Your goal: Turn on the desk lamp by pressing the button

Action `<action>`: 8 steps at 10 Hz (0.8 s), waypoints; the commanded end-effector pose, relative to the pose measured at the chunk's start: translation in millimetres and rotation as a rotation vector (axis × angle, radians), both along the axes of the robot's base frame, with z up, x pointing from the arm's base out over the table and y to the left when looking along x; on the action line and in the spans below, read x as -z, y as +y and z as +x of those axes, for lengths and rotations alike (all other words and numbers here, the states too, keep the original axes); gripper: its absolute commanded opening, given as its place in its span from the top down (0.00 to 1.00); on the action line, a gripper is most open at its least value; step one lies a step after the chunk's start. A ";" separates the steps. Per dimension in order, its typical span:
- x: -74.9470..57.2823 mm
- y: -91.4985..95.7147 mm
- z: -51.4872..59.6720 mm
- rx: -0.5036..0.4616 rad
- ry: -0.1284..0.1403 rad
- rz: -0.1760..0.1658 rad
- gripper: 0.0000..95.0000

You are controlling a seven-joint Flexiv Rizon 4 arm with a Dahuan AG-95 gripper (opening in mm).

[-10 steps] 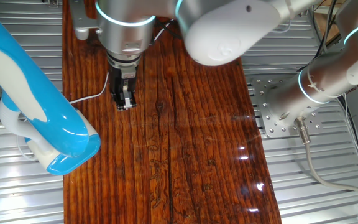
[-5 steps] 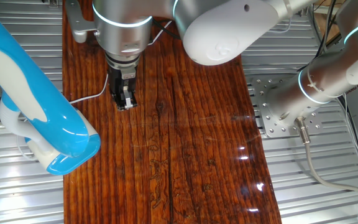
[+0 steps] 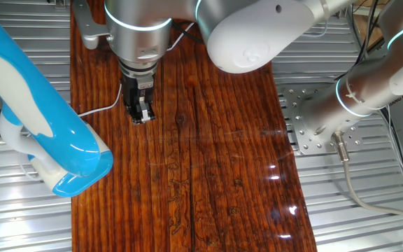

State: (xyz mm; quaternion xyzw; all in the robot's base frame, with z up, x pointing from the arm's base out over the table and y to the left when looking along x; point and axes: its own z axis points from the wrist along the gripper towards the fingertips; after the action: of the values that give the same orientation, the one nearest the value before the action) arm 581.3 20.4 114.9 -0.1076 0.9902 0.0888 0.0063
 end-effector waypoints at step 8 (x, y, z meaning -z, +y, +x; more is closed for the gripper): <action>-0.1 0.1 0.3 -0.010 0.000 -0.013 1.00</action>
State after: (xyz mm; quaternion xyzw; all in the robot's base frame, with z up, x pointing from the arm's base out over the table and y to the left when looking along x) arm 581.1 20.6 115.3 -0.1131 0.9902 0.0815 0.0048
